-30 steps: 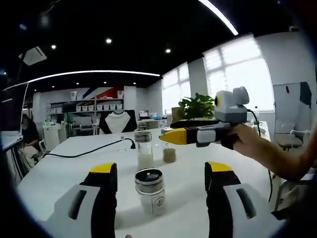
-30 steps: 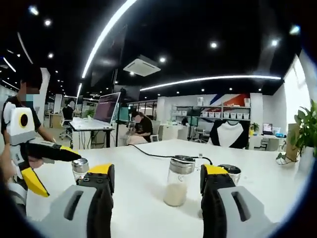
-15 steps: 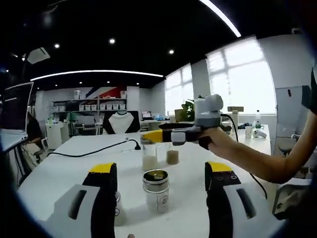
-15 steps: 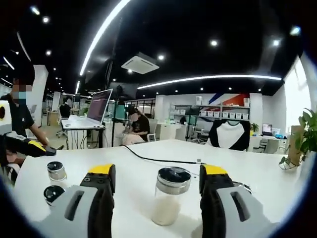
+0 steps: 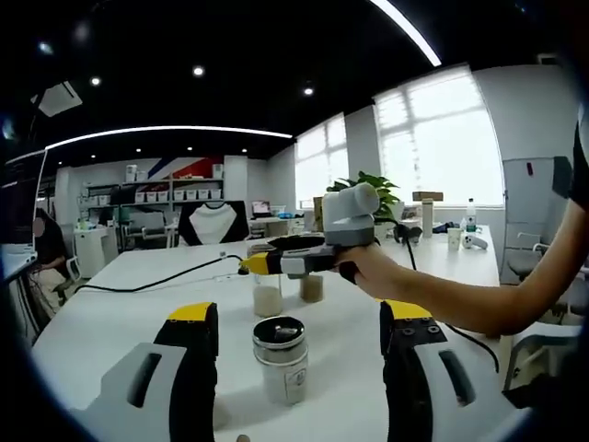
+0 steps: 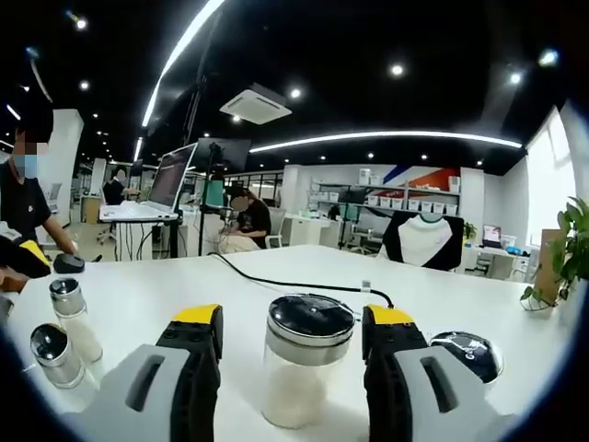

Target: Rotate the seasoning bottle until the label or dispensing opening points toward the visible target arrow and the bottle remains upright within the marked orientation range

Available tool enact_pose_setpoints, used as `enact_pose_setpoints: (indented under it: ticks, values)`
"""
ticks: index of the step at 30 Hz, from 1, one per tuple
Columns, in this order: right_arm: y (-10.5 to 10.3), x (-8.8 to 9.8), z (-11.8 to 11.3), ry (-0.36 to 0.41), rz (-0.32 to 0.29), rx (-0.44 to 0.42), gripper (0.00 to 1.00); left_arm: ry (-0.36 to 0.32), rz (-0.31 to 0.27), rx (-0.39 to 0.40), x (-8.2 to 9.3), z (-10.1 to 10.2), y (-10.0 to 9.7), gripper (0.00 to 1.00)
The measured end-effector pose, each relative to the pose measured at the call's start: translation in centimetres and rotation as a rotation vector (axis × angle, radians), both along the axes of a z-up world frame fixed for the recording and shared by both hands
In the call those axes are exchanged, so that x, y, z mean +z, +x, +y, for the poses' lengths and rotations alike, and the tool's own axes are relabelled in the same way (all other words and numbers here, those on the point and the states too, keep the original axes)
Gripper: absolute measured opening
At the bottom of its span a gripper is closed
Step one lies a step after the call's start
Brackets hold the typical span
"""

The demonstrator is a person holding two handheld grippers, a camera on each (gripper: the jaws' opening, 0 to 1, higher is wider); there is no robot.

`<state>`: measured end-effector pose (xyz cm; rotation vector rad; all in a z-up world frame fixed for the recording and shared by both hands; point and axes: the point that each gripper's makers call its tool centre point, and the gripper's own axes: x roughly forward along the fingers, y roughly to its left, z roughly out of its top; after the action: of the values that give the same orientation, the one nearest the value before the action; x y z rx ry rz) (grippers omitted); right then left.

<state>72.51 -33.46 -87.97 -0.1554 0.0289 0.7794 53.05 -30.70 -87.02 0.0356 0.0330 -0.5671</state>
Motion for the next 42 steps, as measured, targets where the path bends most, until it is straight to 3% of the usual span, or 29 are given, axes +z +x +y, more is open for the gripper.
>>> enact_pose_setpoints:
  ticks: [2, 5, 12, 16, 23, 29, 38, 40, 42]
  values:
    - [0.0, 0.0, -0.1, 0.009, -0.002, -0.006, 0.52, 0.011, 0.004, -0.012, -0.4, -0.3, 0.1, 0.76]
    - [0.3, -0.1, -0.4, -0.009, -0.03, -0.025, 0.47, 0.02, 0.015, -0.1, -0.8, -1.5, -0.2, 0.76]
    - [0.9, 0.0, -1.0, 0.0, -0.045, -0.035, 0.38, 0.023, 0.036, -0.111, -1.3, -1.8, 0.1, 0.76]
    - [0.9, 0.0, -0.9, 0.023, -0.042, -0.039, 0.37, 0.043, 0.059, -0.165, -2.0, -2.6, -0.5, 0.76]
    - [1.1, 0.3, -1.1, 0.091, 0.002, -0.036, 0.36, -0.016, 0.066, -0.168, -2.0, -2.1, -0.7, 0.76]
    - [0.9, 0.4, -1.0, 0.083, -0.014, -0.03, 0.35, -0.013, 0.063, -0.145, -1.9, -1.4, -0.7, 0.76]
    - [0.1, 0.6, -1.4, 0.132, 0.009, -0.019, 0.35, -0.037, 0.023, -0.116, -1.0, -1.1, -1.1, 0.71]
    - [-0.2, 0.7, -1.5, 0.141, 0.009, -0.012, 0.35, -0.058, -0.02, -0.114, -0.2, -1.1, -1.1, 0.67]
    - [-0.6, 1.2, -1.4, 0.141, -0.012, 0.0, 0.34, -0.069, -0.026, -0.114, 0.1, -1.1, -1.3, 0.64]
